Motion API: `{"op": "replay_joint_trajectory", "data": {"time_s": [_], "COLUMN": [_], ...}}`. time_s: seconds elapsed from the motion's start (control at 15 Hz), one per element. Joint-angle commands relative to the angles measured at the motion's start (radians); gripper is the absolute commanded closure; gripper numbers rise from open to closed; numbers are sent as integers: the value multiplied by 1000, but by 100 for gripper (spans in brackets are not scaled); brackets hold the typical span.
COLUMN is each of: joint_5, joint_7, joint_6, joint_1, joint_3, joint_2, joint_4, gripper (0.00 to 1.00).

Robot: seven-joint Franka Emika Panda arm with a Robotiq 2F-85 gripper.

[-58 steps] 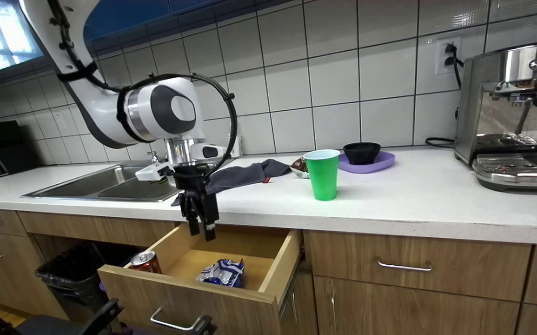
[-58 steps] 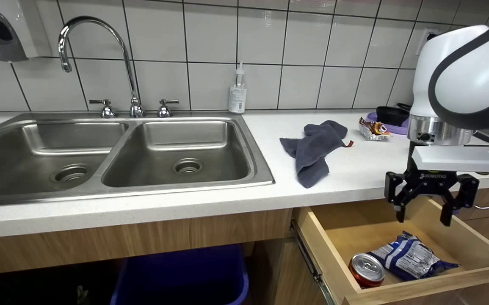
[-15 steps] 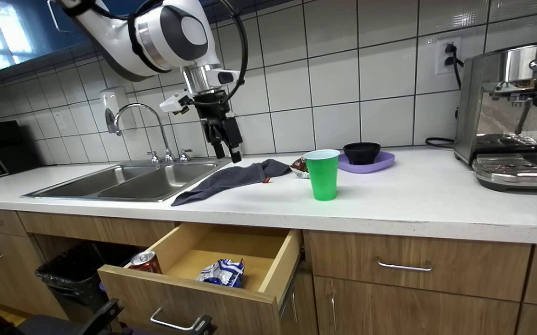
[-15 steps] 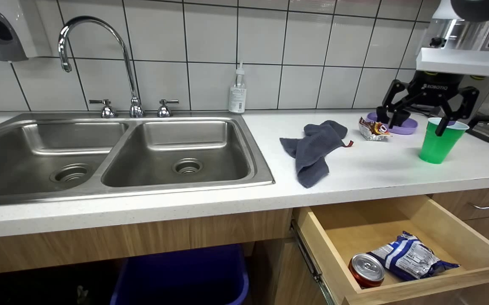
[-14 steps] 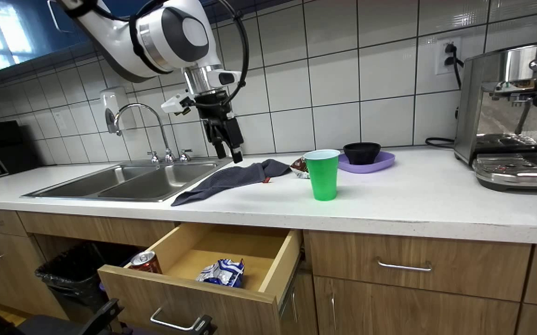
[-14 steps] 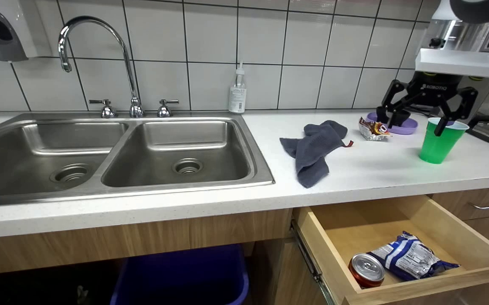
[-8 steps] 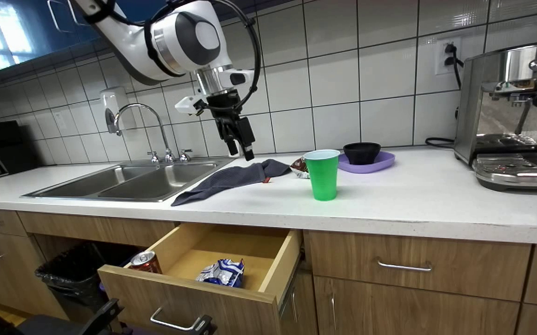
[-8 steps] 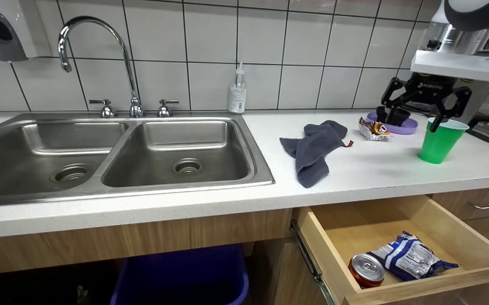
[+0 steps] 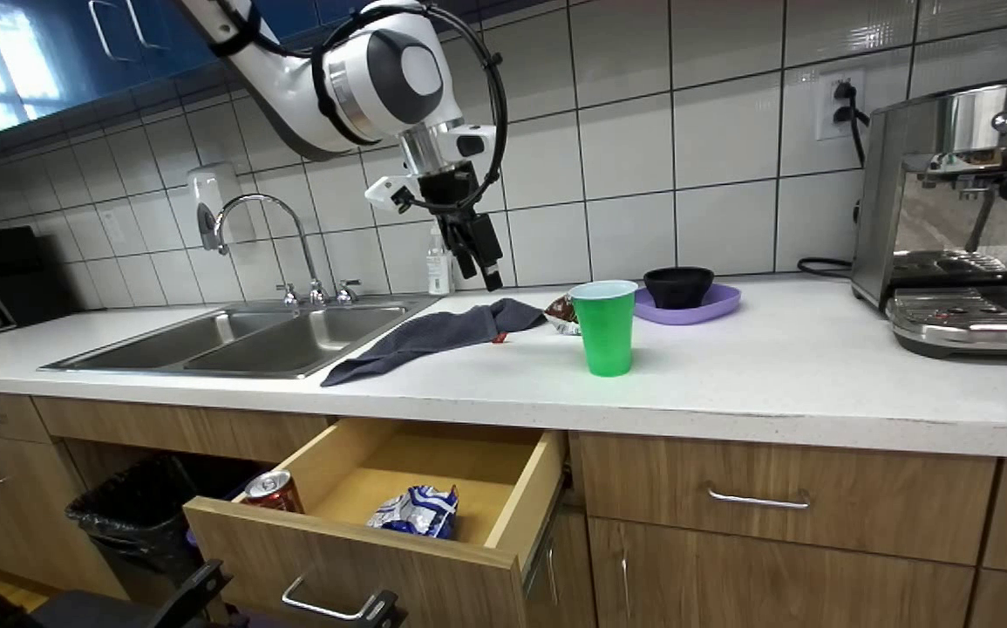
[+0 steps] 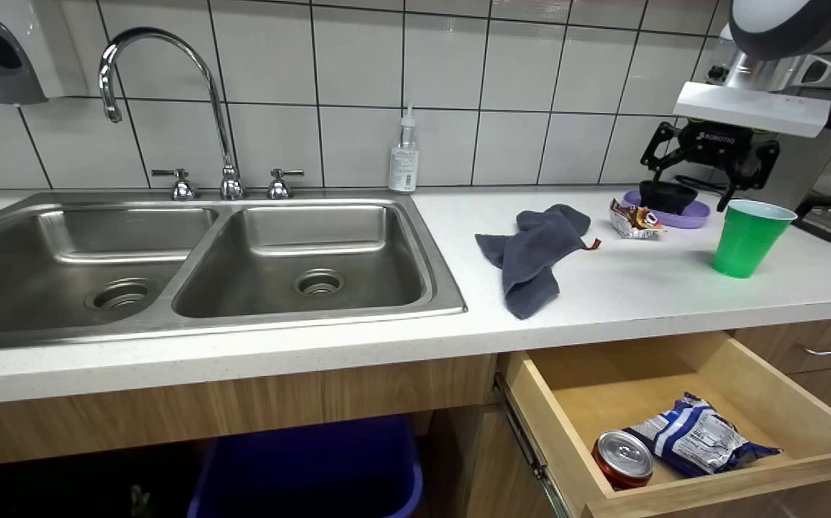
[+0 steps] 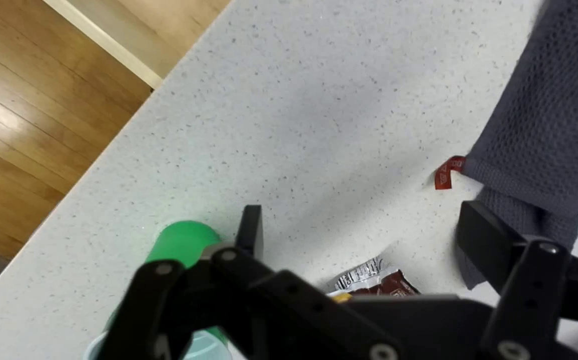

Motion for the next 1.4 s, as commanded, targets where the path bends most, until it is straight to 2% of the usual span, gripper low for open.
{"op": "replay_joint_trajectory", "data": {"time_s": [0.0, 0.67, 1.33], "joint_5": [-11, -7, 11], "joint_7": [100, 300, 439], "joint_6": [16, 54, 30], "joint_1": [12, 46, 57], "joint_3": [-22, -97, -148], "joint_2": [75, 240, 396], "joint_4": [90, 261, 447], "gripper": [0, 0, 0]}}
